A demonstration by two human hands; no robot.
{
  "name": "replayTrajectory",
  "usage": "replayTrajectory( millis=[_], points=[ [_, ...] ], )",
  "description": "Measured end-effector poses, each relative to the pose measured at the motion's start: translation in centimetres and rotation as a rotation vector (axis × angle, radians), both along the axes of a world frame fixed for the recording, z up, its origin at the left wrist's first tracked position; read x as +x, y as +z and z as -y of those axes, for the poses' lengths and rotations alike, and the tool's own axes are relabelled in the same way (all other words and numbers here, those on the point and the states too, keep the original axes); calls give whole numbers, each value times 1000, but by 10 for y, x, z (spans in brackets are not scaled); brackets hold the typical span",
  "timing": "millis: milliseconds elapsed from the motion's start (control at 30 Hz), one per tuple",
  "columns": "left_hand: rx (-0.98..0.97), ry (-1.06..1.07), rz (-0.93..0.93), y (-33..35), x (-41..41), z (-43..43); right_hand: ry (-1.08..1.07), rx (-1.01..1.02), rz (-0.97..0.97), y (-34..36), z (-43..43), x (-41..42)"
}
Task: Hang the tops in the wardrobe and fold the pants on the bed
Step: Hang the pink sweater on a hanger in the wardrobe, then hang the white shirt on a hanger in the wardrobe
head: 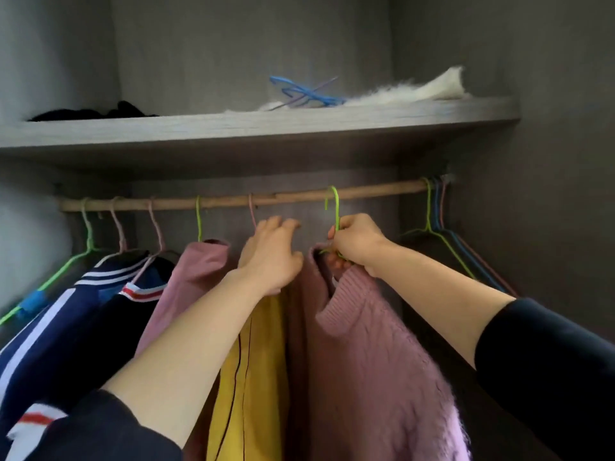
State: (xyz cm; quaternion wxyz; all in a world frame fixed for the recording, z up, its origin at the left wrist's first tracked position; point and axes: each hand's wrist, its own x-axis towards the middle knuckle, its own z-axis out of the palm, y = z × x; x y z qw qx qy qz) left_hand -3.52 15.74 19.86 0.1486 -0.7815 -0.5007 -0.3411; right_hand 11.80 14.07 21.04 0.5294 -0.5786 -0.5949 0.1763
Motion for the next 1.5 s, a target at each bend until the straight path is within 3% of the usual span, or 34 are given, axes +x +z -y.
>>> replayTrajectory(
  millis=[200, 367, 700, 900, 1167, 1500],
  points=[
    [106, 70, -62, 51, -20, -63, -76, 80, 41, 35, -46, -22],
    [173, 132, -146, 54, -26, -95, -116, 75, 65, 38, -77, -25],
    [296, 80, -15, 42, -20, -106, 14, 9, 138, 5, -103, -33],
    [261, 145, -28, 49, -9, -99, -71, 59, 490, 15, -89, 1],
    [288, -19, -42, 49, 58, -93, -560, 77, 990, 11, -46, 74],
    [292, -11, -16, 38, 87, -106, -873, -77, 1315, -3, -36, 127]
  ],
)
